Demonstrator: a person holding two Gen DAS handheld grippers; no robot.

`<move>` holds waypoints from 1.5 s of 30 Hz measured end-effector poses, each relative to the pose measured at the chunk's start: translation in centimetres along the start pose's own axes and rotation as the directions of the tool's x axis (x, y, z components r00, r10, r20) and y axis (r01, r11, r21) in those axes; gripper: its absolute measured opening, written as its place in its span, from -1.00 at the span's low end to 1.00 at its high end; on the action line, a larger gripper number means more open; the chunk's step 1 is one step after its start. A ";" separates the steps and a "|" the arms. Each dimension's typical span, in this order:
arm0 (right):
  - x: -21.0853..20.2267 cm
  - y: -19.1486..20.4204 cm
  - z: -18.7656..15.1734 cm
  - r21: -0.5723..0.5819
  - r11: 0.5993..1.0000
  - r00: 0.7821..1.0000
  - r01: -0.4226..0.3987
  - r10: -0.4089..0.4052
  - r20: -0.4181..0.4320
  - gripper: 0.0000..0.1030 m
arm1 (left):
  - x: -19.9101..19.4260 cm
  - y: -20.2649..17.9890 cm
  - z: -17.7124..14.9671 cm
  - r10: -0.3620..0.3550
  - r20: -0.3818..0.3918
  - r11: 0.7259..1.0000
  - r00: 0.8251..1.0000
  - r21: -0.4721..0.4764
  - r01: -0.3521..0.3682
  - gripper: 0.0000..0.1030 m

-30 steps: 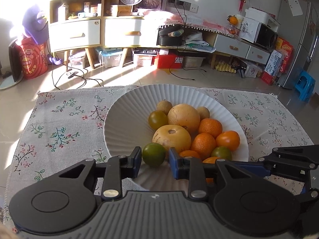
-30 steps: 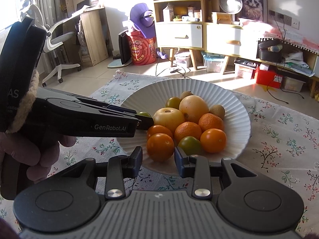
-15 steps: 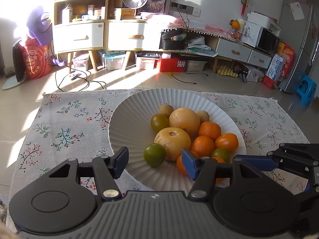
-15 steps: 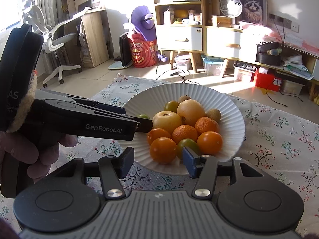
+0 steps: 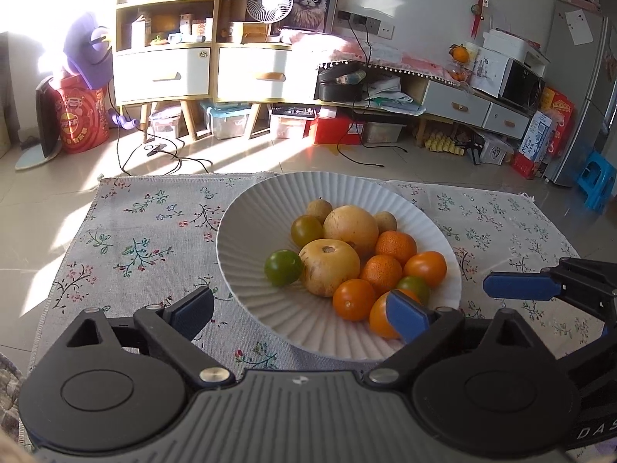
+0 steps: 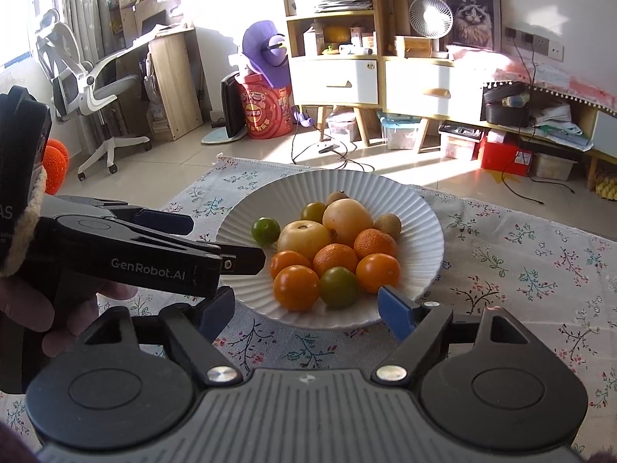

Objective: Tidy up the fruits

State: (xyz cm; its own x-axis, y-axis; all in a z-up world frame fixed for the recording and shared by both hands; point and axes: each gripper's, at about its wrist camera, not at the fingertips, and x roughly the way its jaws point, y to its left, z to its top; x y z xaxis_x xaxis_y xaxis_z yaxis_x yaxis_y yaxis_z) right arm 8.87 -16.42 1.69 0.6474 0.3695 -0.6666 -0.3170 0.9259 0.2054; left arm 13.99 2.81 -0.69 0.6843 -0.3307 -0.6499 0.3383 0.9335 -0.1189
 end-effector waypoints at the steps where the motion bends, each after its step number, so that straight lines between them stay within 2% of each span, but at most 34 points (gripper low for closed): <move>1: -0.1 -0.1 0.1 0.003 1.000 1.000 0.004 -0.004 -0.006 0.69 | -0.2 0.0 0.0 0.005 -0.001 1.000 1.000 -0.005 -0.005 0.95; 8: -1.0 -0.8 0.0 0.042 0.998 0.998 0.055 -0.054 -0.024 0.89 | -1.2 -0.6 0.0 0.078 -0.034 0.997 0.996 0.006 -0.078 0.97; 15: -2.2 -1.2 0.1 0.067 0.985 0.986 0.158 -0.153 -0.066 0.93 | -3.3 -1.6 -0.6 0.159 -0.078 0.987 0.984 -0.027 -0.161 0.97; 22: -3.6 -0.8 -0.1 0.078 0.970 0.969 0.232 -0.223 -0.107 0.99 | -5.6 -3.2 -1.2 0.196 -0.099 0.978 0.976 -0.048 -0.202 0.97; 30: -4.7 -0.5 -0.4 0.096 0.957 0.955 0.274 -0.258 -0.146 0.99 | -6.9 -4.6 -1.6 0.238 -0.124 0.968 0.963 -0.043 -0.245 0.97; 34: -4.8 -0.1 -0.6 0.079 0.951 0.946 0.300 -0.286 -0.152 0.99 | -7.3 -5.0 -1.9 0.271 -0.108 0.961 0.957 -0.027 -0.275 0.97; 45: -4.8 0.0 -0.8 0.082 0.939 0.935 0.334 -0.319 -0.156 0.99 | -7.4 -5.3 -2.4 0.279 -0.115 0.959 0.953 -0.021 -0.284 0.97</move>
State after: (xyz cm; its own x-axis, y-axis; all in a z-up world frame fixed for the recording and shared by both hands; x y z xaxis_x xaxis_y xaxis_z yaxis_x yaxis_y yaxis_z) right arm 5.23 -18.23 4.34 0.5978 0.0377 -0.8007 -0.0243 0.9993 0.0289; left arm 5.61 0.65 2.96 0.6727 -0.0386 -0.7389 0.1167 0.9917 0.0544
